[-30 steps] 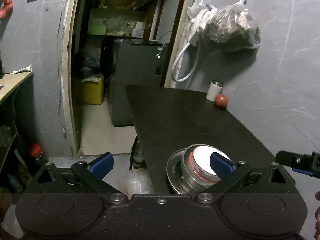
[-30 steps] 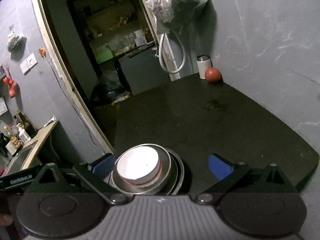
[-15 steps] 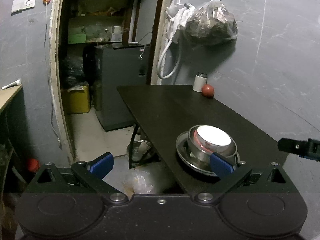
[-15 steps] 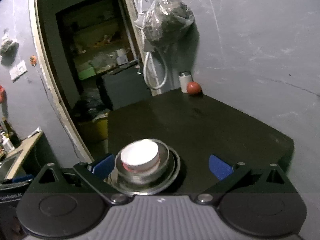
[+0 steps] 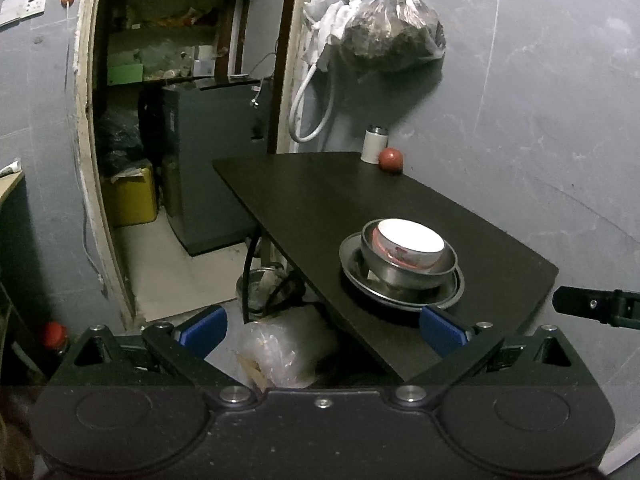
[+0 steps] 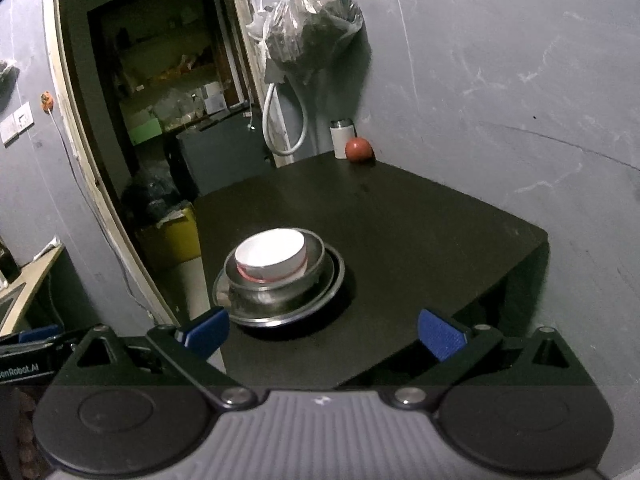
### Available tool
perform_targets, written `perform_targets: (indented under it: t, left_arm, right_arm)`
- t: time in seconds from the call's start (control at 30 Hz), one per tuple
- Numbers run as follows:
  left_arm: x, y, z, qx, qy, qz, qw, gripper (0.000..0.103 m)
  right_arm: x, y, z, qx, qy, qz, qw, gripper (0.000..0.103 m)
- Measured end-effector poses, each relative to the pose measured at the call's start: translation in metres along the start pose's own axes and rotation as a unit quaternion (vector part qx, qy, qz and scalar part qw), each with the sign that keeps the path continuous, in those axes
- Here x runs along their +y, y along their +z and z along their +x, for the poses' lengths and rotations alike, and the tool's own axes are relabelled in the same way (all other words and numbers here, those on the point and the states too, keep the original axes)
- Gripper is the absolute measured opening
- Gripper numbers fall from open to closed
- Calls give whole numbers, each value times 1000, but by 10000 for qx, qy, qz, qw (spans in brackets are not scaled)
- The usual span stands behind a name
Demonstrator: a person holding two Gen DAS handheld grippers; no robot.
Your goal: Organize plates and bowls
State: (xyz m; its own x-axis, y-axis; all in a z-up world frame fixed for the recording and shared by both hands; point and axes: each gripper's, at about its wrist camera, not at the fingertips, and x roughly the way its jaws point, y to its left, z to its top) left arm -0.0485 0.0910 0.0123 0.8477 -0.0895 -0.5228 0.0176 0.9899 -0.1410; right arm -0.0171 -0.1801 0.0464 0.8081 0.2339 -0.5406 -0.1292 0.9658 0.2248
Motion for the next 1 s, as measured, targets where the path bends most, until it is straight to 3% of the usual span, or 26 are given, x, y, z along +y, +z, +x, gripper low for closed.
perform_targets:
  t: [1.0]
  left_arm:
    - [-3,-1,3,105,46,40,9999,102]
  right_arm:
    - [0,-8,2,244,6,12,9997,103]
